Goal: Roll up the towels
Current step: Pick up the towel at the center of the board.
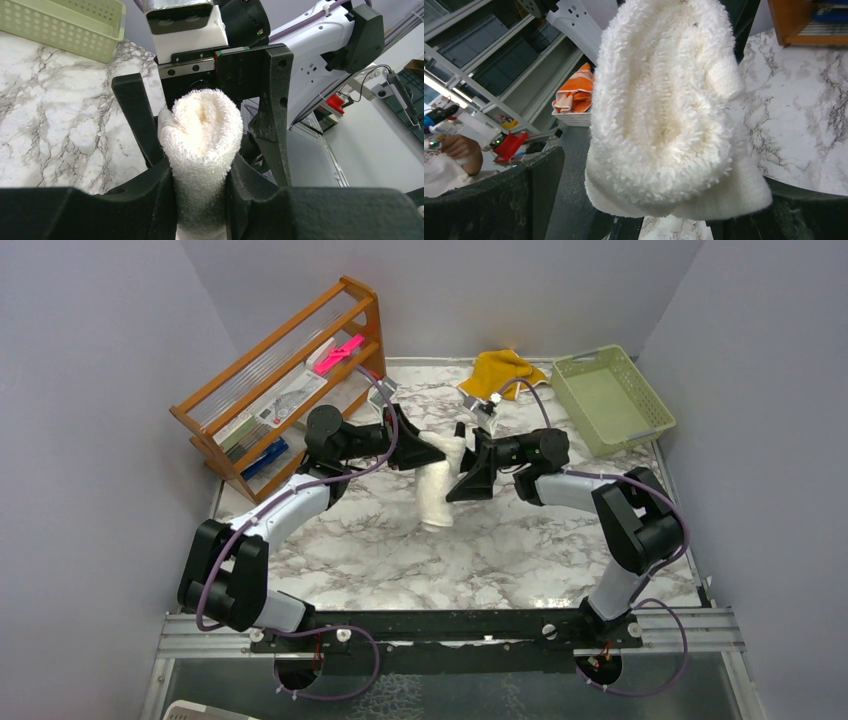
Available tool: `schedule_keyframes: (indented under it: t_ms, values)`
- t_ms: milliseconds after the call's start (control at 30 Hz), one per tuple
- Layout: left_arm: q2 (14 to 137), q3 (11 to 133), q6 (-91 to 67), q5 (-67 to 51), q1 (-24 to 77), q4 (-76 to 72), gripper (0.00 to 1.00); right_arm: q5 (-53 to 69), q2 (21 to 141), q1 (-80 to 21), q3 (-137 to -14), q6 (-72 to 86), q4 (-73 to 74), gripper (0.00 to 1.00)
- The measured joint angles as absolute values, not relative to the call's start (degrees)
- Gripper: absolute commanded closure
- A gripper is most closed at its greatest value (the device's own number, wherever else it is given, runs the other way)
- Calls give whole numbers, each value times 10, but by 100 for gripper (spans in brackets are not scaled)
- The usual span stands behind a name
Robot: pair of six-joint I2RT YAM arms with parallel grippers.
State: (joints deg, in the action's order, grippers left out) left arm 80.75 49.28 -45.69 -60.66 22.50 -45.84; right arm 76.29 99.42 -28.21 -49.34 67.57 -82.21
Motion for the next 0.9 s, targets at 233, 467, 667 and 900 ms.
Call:
schedule_keyframes:
  t_ms: [233,467,667,900]
  values:
    - [794,484,-421,-558,225,-449,96,765,996,-284,-493,712,-822,21]
    - [726,458,-362,-461,226,-408,96,757,1013,-284,-522,690,-805,50]
    - [713,450,-330,-417,226,-396,96,735,1005,-286,-547,573,-663,71]
    - [712,439,-310,-373,226,-386,56,724,999,-286,-585,477,-480,87]
